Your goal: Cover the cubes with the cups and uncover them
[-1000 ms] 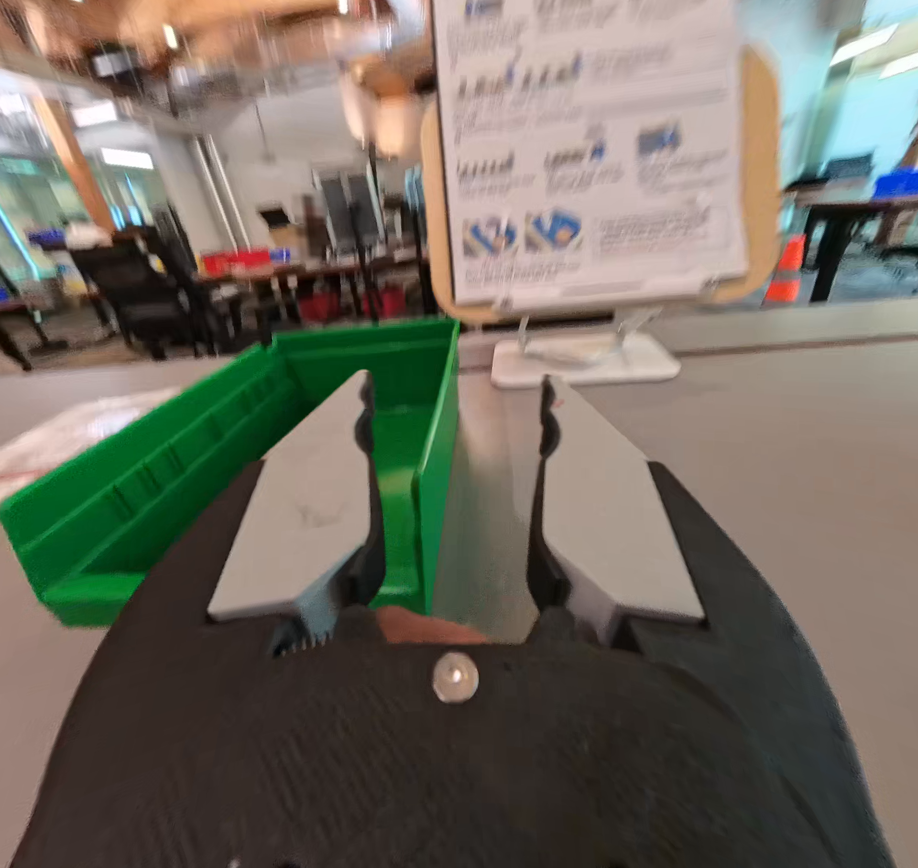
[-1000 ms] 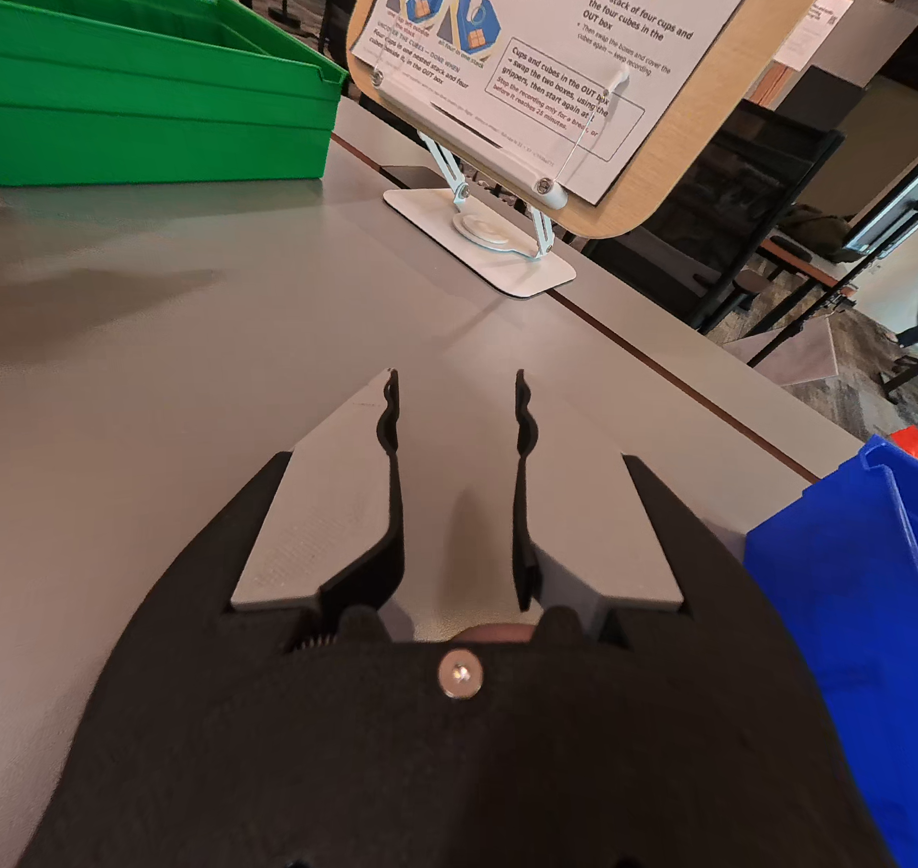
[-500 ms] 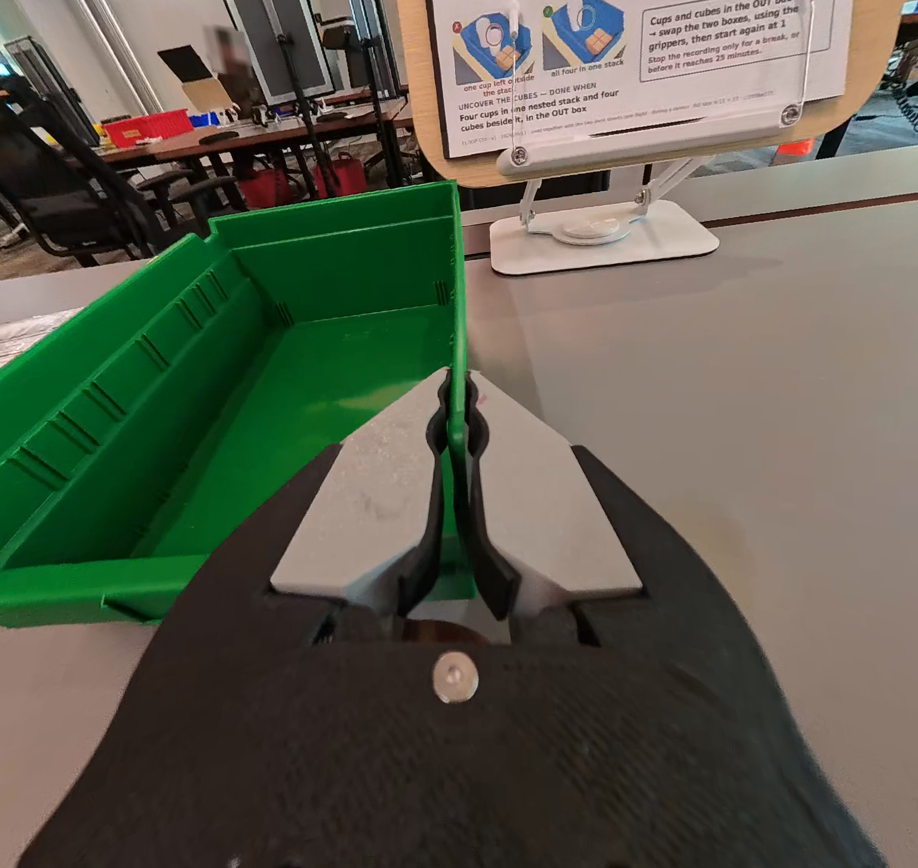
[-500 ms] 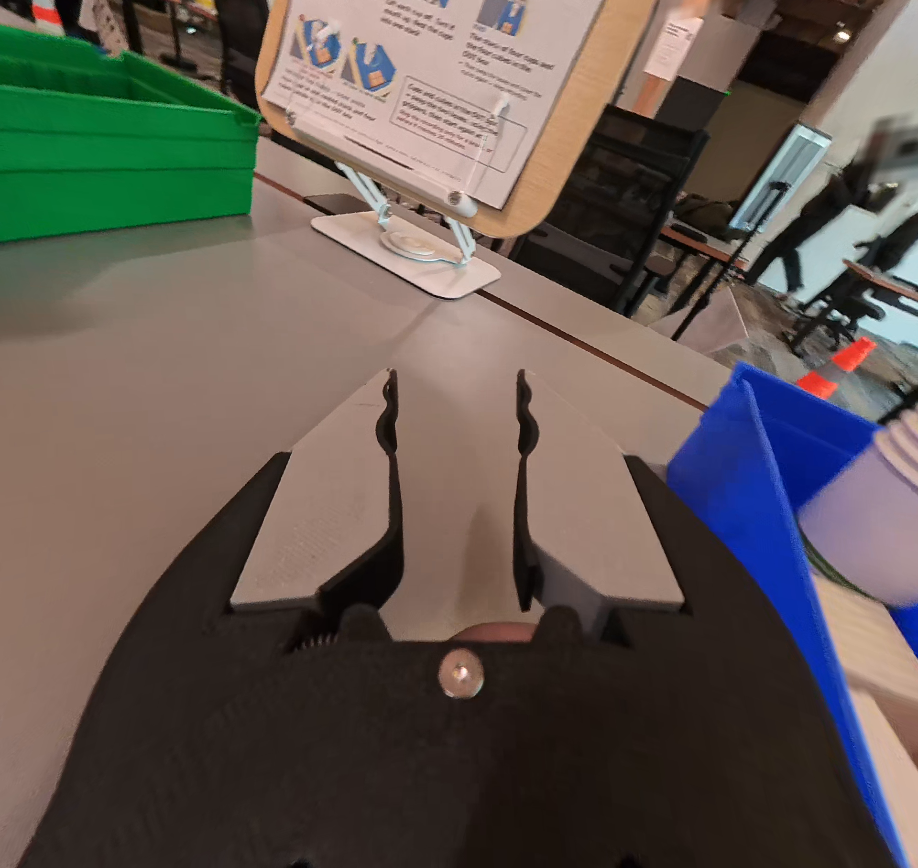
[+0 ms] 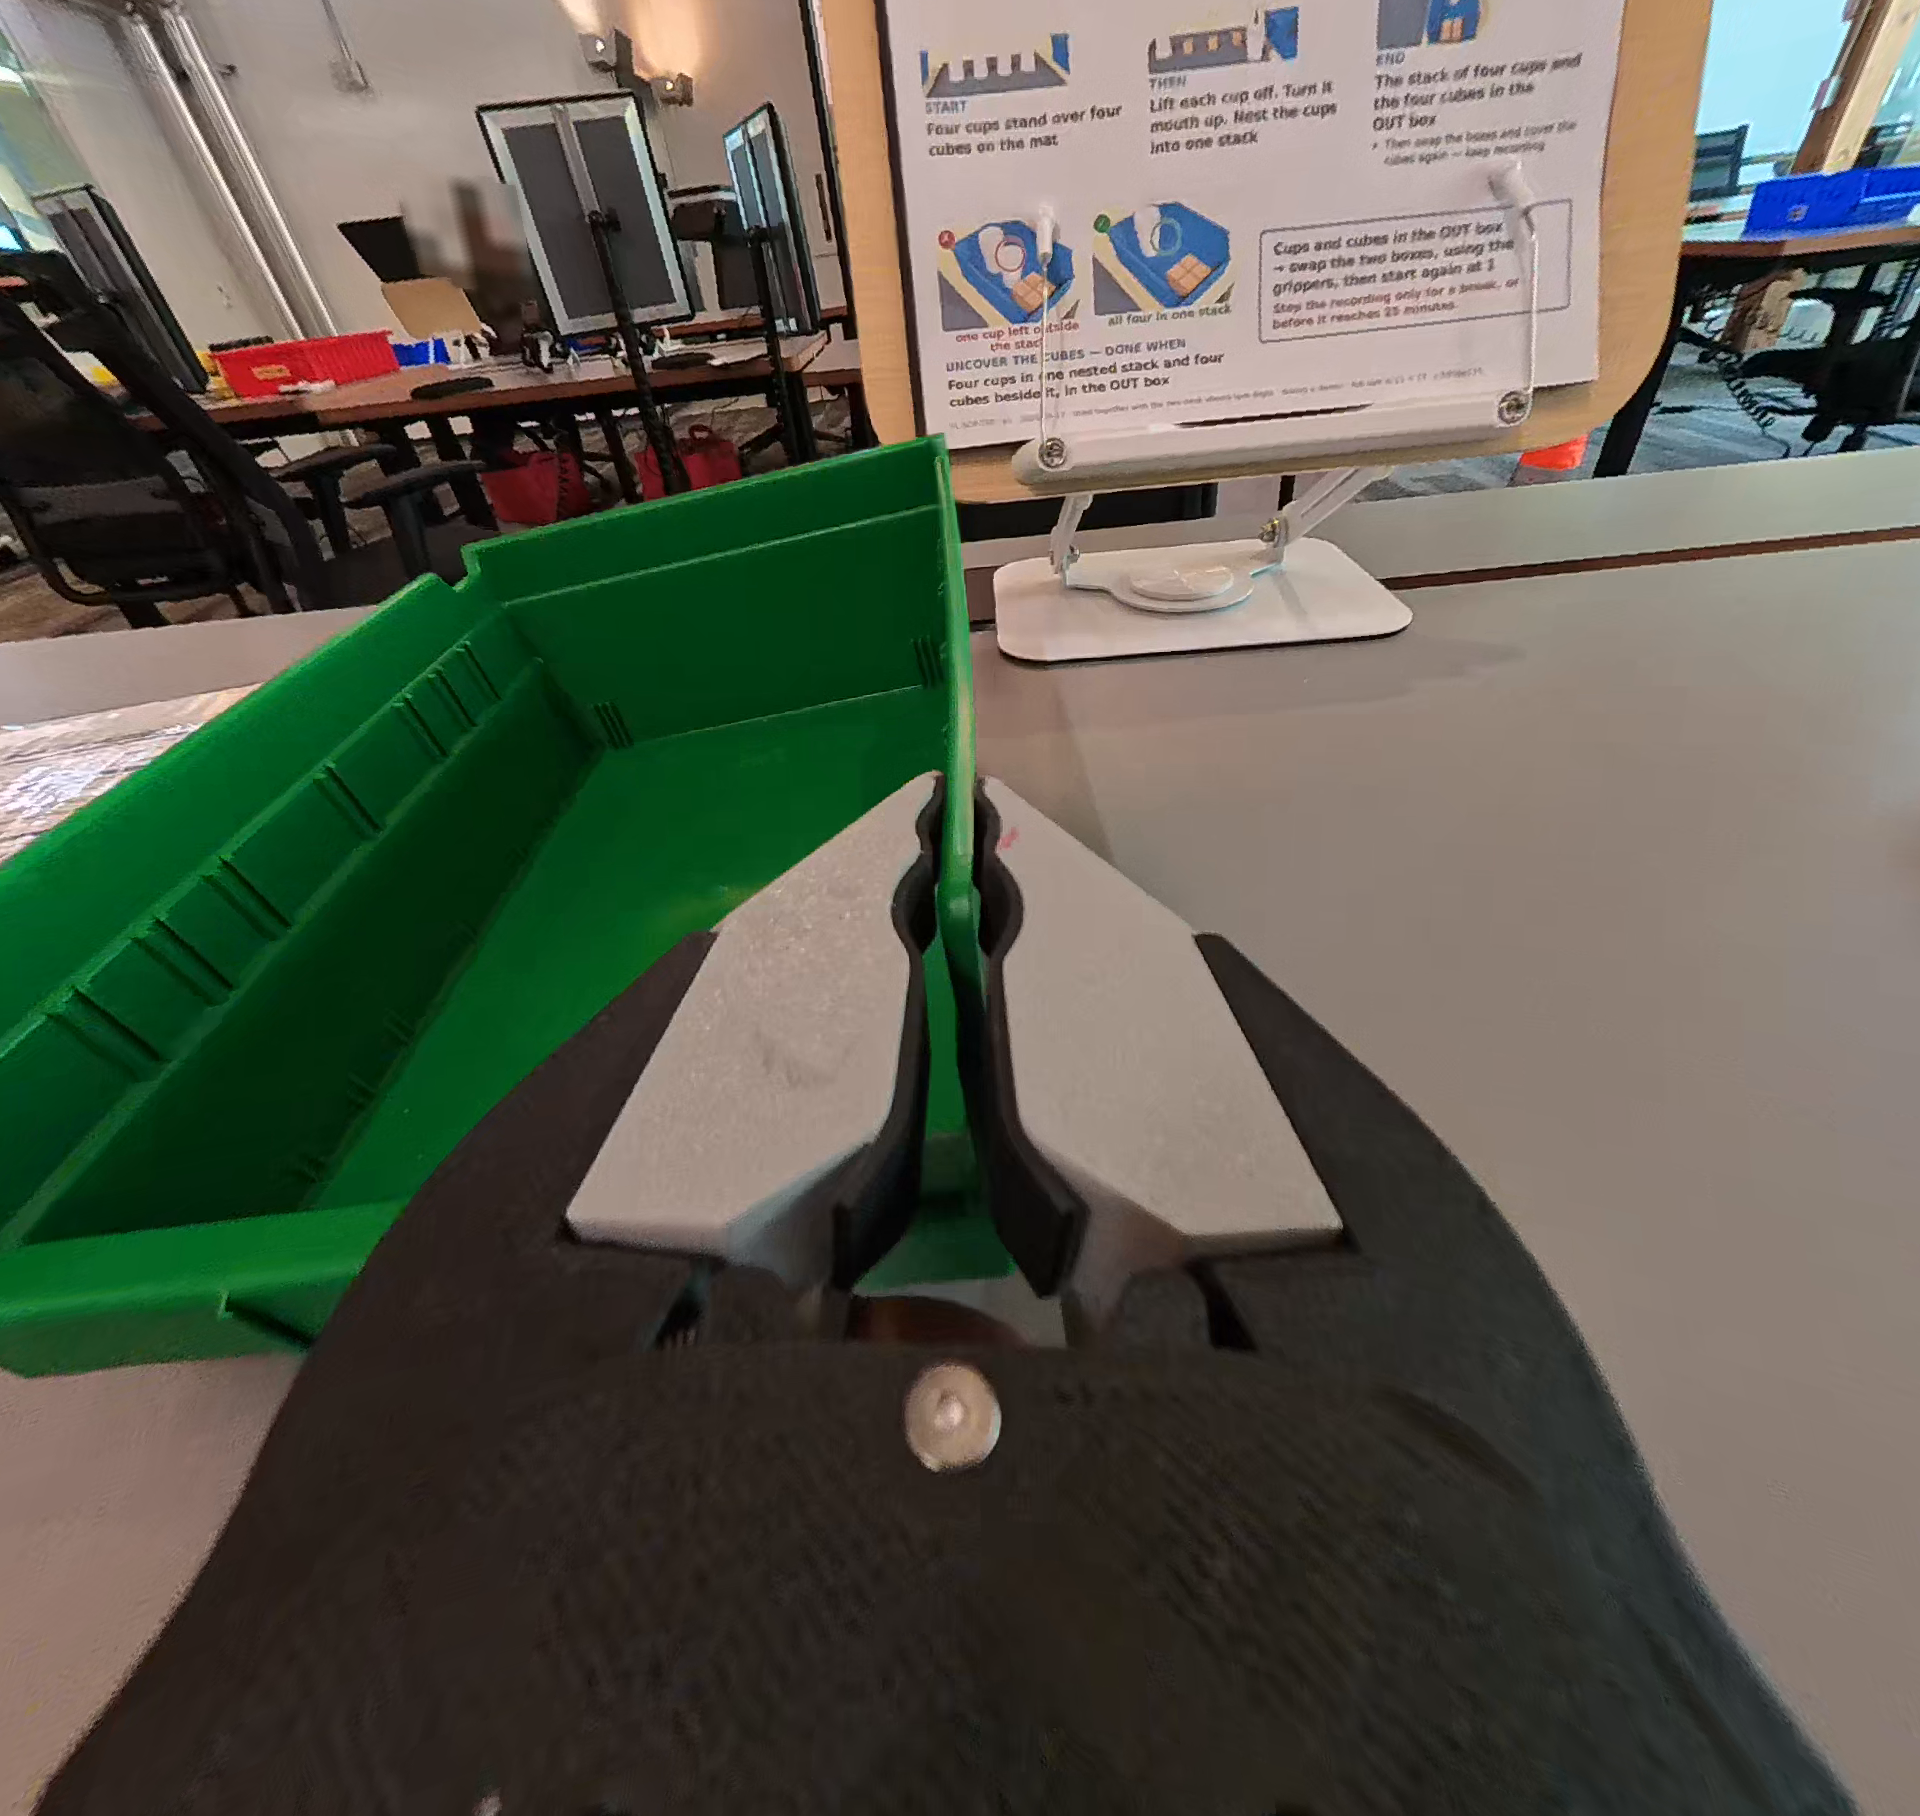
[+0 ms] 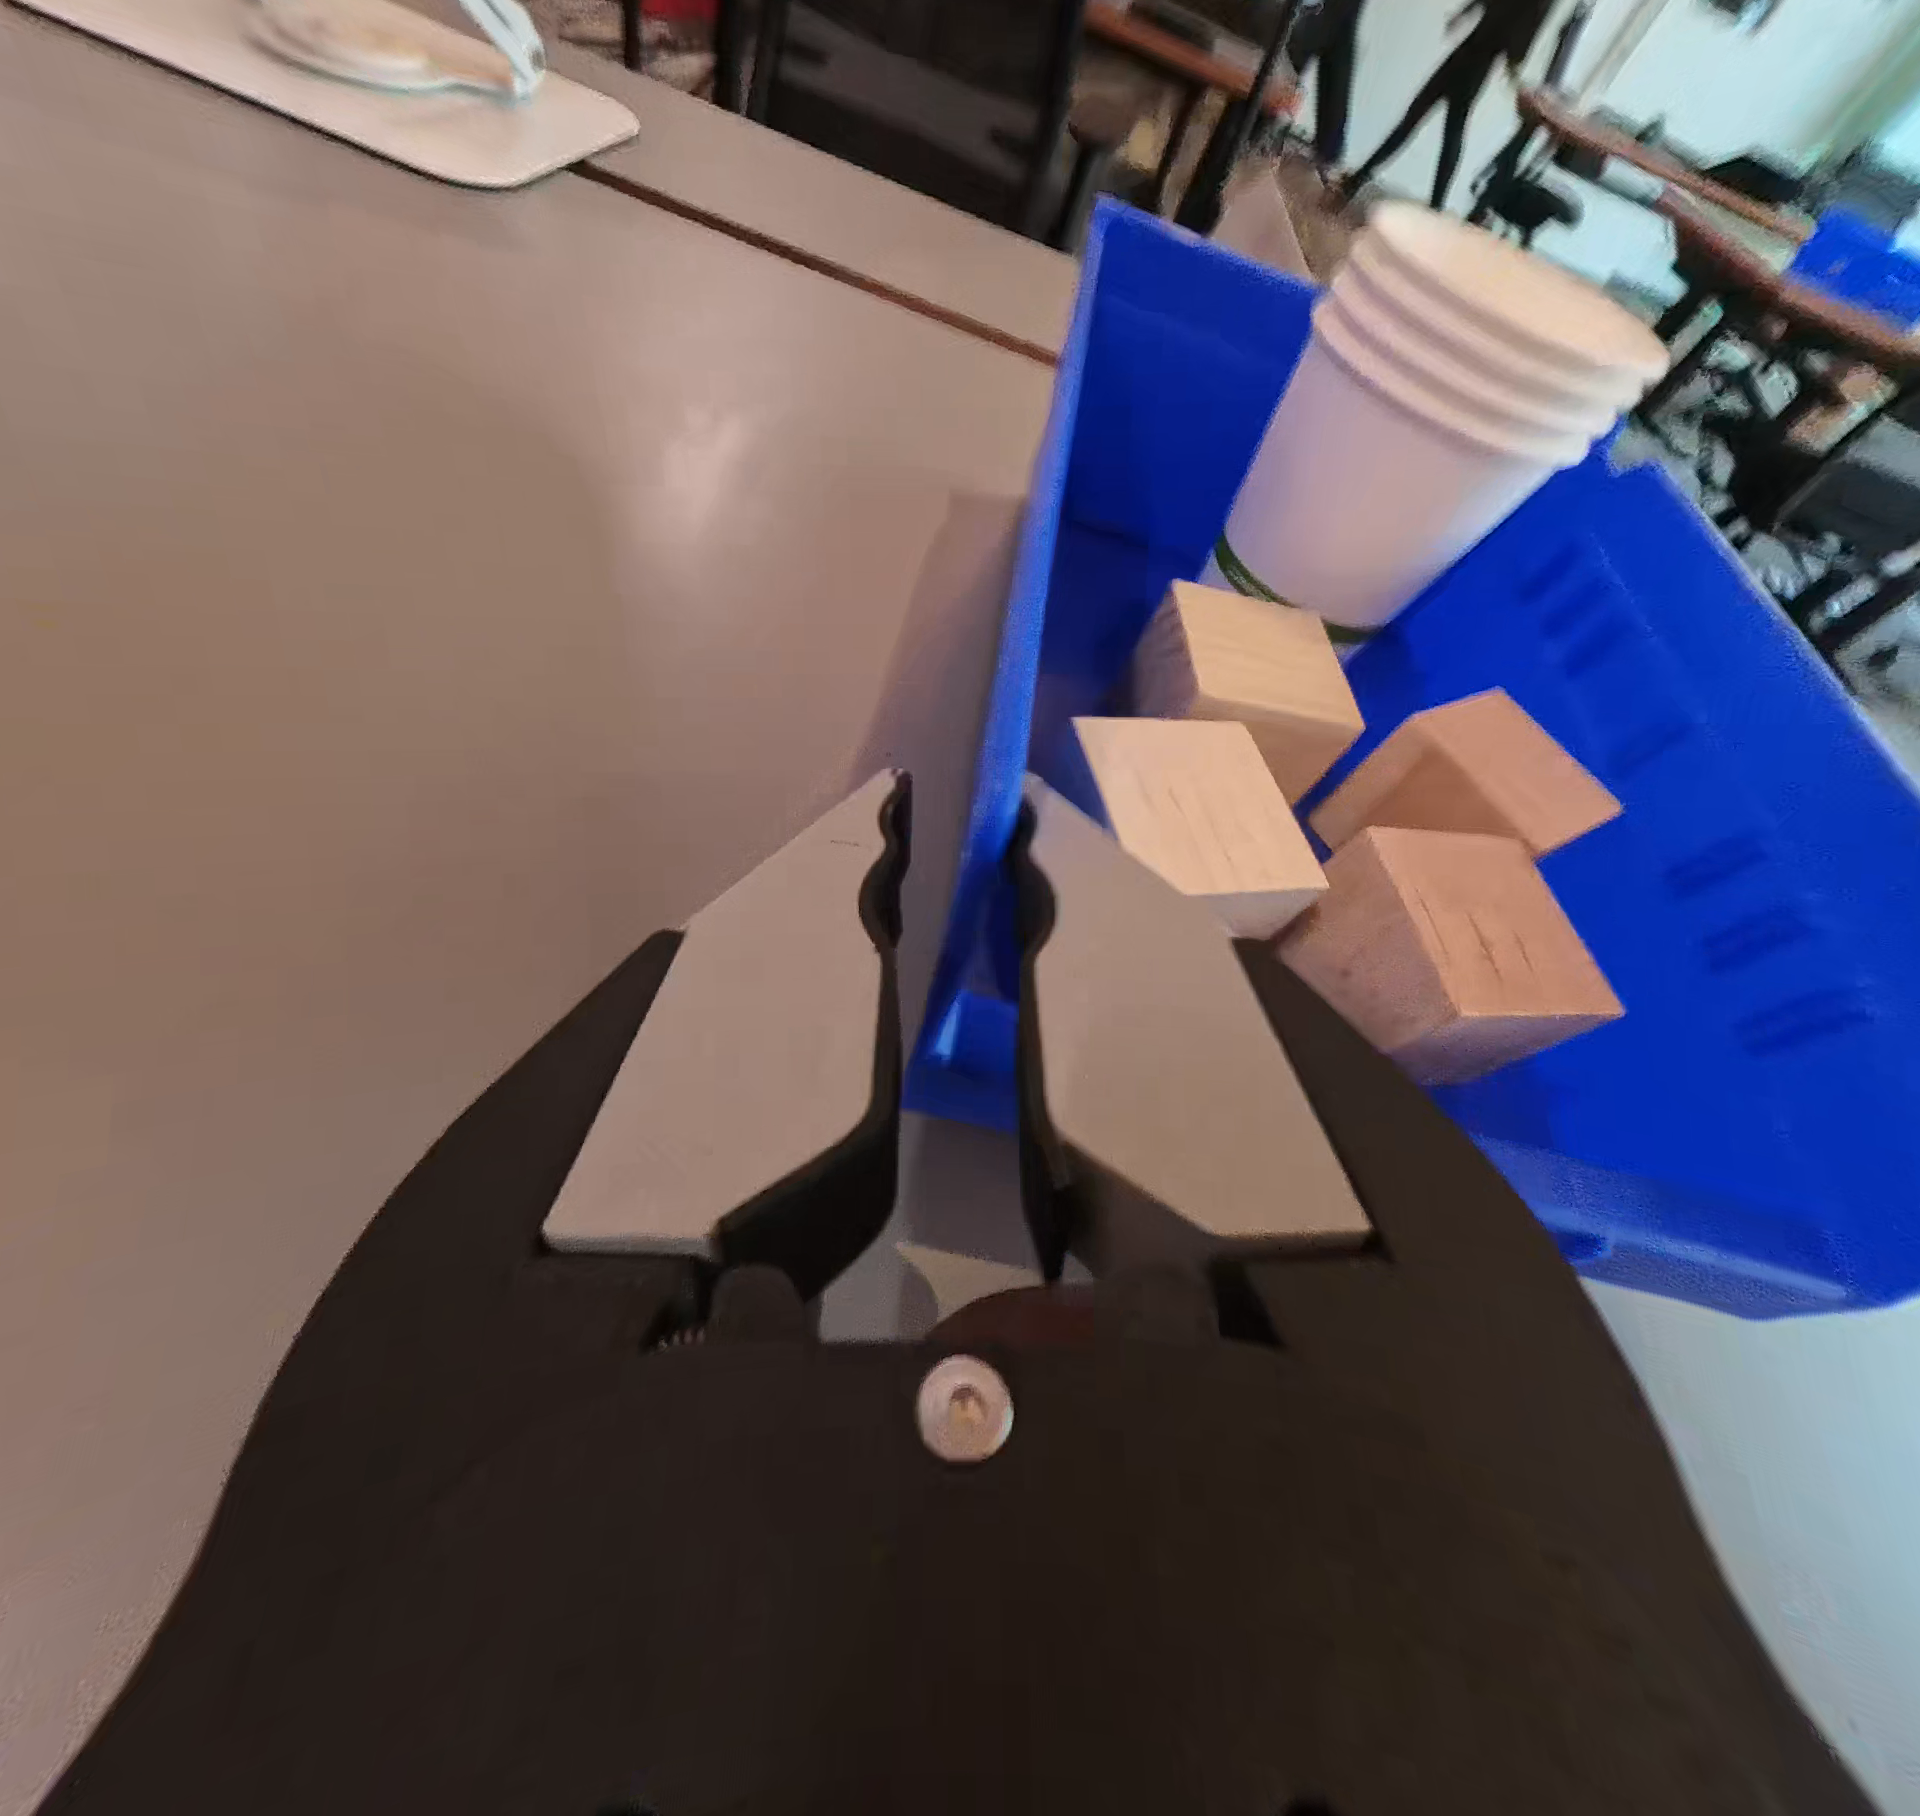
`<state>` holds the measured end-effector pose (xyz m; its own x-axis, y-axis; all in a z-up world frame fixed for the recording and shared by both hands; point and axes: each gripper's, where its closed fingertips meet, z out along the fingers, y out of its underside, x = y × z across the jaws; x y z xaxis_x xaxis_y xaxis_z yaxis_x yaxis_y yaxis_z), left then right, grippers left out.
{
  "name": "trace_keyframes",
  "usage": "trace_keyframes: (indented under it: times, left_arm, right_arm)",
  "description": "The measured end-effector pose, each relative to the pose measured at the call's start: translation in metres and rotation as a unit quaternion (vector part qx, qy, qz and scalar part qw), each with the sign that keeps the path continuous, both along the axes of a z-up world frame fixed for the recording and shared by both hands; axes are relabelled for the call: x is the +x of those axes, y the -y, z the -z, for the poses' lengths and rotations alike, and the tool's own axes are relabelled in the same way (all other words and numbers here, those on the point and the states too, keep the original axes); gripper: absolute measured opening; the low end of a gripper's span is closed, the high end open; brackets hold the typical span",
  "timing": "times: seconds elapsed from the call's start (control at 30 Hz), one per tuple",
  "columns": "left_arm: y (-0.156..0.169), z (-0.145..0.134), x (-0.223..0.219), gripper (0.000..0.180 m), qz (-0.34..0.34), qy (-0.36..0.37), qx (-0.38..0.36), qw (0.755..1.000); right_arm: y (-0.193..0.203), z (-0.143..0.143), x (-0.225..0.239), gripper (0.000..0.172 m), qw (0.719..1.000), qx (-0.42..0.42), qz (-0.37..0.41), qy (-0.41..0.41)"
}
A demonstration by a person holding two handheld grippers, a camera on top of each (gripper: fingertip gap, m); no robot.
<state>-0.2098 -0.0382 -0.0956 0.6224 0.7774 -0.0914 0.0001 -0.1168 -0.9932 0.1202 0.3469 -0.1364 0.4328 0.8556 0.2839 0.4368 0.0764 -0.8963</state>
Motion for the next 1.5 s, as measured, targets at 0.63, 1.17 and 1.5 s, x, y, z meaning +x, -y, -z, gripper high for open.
trace_keyframes:
  times: [0.63,1.17,1.5]
  left_arm:
    - [0.091,-0.18,0.111,0.0,0.078,-0.117,0.166,0.976]
    - [0.063,-0.19,0.202,0.0,0.167,-0.168,0.14,0.961]
    - [-0.171,-0.073,0.293,0.002,0.348,-0.076,0.022,0.934]
  right_arm:
    - [0.28,0.005,-0.213,0.023,0.974,-0.073,-0.211,0.033]
    - [0.273,-0.095,-0.105,0.025,0.933,-0.062,-0.331,-0.125]
    - [0.118,-0.041,0.005,0.03,0.984,-0.013,-0.167,-0.06]
